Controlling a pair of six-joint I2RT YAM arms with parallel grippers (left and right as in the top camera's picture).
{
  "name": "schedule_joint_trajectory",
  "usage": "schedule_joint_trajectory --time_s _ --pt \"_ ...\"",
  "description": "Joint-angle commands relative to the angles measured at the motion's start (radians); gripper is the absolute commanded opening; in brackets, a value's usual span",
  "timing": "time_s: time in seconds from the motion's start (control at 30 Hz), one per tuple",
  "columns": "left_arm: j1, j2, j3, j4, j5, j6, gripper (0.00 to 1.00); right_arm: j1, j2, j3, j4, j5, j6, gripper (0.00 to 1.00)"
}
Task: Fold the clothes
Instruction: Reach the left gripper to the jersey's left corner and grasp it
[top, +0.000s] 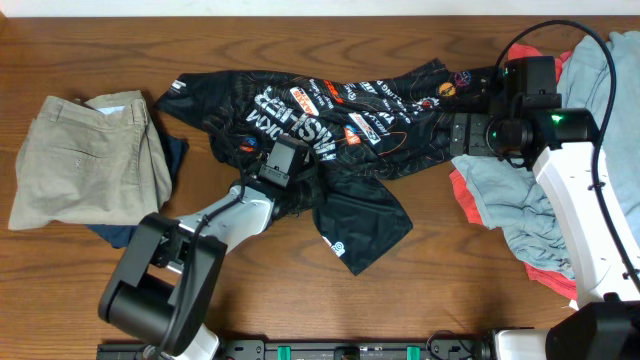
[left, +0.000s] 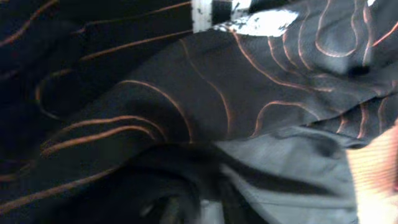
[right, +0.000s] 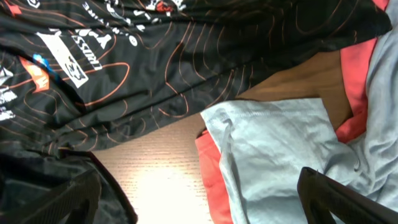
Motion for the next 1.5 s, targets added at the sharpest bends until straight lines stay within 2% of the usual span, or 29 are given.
schedule_joint_trajectory --time_s 0.0,0.23,0.37,0.53,0.6,0.67,0.7,0.77,0.83,0.87,0.97,1.23,1.37,1.47 --pt "-0.008 0.073 -0.06 -0.045 -0.039 0.013 0.06 -0.004 0.0 0.0 0.0 0.006 0.011 0.99" --pt "0.026 0.011 -0.06 -0.127 -0.038 0.057 0.07 -0.006 0.0 0.0 -0.004 0.007 0.011 0.99" --pt "0.091 -0.122 -0.06 -0.277 -0.039 0.124 0.06 -0.024 0.0 0.0 -0.013 0.007 0.011 0.99" --pt "0.245 -0.355 -0.06 -0.447 -0.039 0.213 0.06 -0.048 0.0 -0.002 -0.031 -0.014 0.019 0.99" --pt "0.307 -0.433 -0.06 -0.48 -0.039 0.225 0.06 -0.048 0.001 -0.006 -0.029 -0.055 0.019 0.88" --pt "0.363 -0.5 -0.06 -0.497 -0.039 0.225 0.06 -0.048 0.005 -0.015 -0.022 -0.097 0.019 0.71" --pt "0.385 -0.527 -0.06 -0.503 -0.039 0.225 0.06 -0.048 0.007 -0.024 -0.016 -0.111 0.019 0.59" --pt "0.406 -0.56 -0.06 -0.512 -0.039 0.225 0.06 -0.047 0.013 -0.053 0.002 -0.114 0.019 0.41" --pt "0.411 -0.568 -0.06 -0.529 -0.039 0.225 0.06 -0.044 0.019 -0.099 0.033 -0.113 0.019 0.24" --pt "0.411 -0.566 -0.06 -0.537 -0.039 0.225 0.06 -0.044 0.021 -0.122 0.05 -0.114 0.023 0.2" --pt "0.411 -0.544 -0.06 -0.566 -0.039 0.225 0.06 -0.05 0.033 -0.211 0.147 -0.106 0.045 0.15" --pt "0.411 -0.483 -0.06 -0.581 -0.039 0.225 0.06 -0.093 0.109 -0.386 0.374 -0.089 0.046 0.14" --pt "0.411 -0.469 -0.06 -0.581 -0.039 0.225 0.06 -0.129 0.186 -0.43 0.401 0.058 0.121 0.09" --pt "0.411 -0.468 -0.06 -0.581 -0.039 0.225 0.06 -0.164 0.23 -0.438 0.39 0.17 0.182 0.09"
